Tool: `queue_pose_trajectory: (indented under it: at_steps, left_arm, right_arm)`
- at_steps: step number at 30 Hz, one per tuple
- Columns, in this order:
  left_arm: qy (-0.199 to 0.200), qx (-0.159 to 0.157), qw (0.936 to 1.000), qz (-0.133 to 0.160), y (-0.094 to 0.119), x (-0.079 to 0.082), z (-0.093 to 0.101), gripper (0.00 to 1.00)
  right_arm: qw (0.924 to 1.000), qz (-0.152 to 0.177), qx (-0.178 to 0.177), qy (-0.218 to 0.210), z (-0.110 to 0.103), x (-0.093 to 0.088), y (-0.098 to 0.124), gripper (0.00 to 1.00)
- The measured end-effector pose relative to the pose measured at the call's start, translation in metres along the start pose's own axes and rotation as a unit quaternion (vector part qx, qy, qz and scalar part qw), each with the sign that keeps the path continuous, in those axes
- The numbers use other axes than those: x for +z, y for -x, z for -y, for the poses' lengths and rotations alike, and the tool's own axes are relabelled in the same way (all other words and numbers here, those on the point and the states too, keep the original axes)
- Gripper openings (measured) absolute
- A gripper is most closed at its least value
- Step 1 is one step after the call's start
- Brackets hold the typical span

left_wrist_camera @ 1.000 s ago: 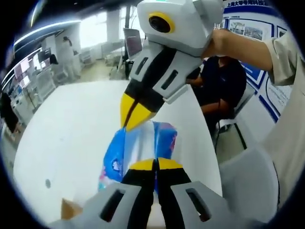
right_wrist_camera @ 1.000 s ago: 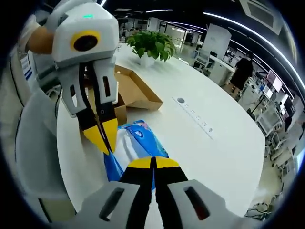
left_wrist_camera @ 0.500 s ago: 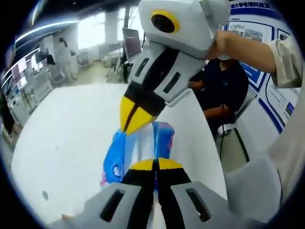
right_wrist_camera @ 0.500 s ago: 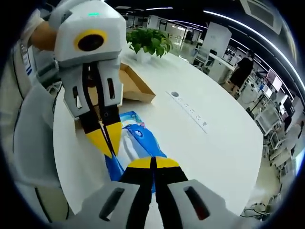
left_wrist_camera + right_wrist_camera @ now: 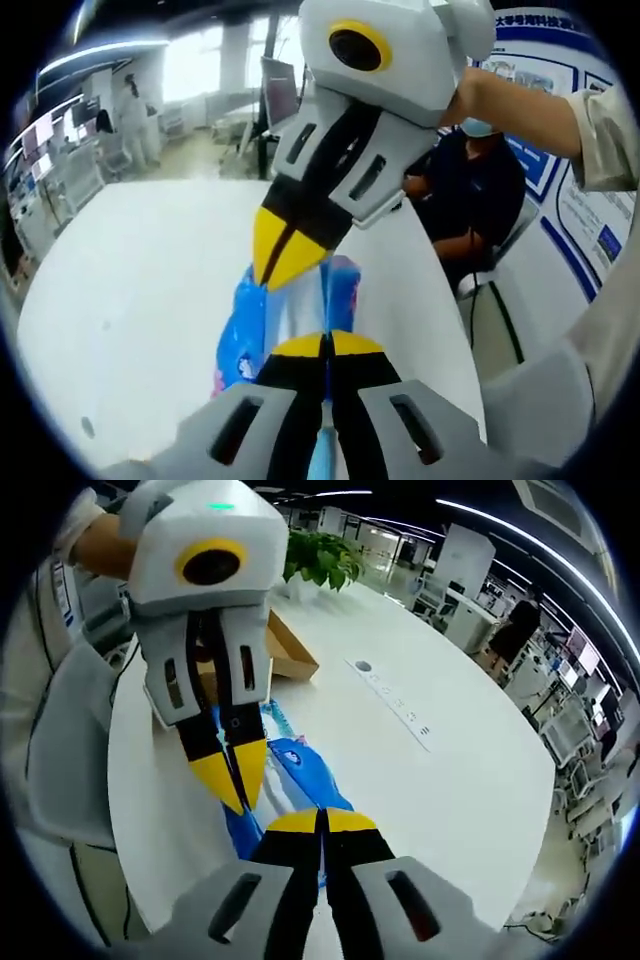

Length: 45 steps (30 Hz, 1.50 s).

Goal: Operate the shoe box by opening the lid, removing the specified soft item, and placing it in the target area until the item is outside and the box remains undamaged.

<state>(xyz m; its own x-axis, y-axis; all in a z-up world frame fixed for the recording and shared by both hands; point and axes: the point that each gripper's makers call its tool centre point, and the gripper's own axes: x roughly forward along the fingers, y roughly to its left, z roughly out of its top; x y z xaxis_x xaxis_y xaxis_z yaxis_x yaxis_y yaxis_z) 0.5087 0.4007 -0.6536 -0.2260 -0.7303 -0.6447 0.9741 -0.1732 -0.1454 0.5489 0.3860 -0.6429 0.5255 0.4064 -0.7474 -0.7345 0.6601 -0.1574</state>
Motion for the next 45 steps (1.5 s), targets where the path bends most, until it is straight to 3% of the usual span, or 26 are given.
queue_pose_trajectory:
  at_steps: [20,32,45]
  left_arm:
    - [0.003,-0.020,0.9998,0.000,-0.045,0.009,-0.007,0.00]
    - [0.012,-0.028,0.9995,-0.012,-0.074,-0.006,-0.012,0.00]
    - [0.024,-0.032,0.9989,-0.022,-0.089,-0.026,-0.018,0.00]
  right_arm:
    - [0.9996,-0.019,0.017,0.012,0.014,-0.035,-0.003,0.00]
    - [0.9991,-0.030,0.025,0.016,0.018,-0.064,-0.022,0.00]
    - [0.9987,-0.031,0.036,0.017,0.016,-0.078,-0.043,0.00]
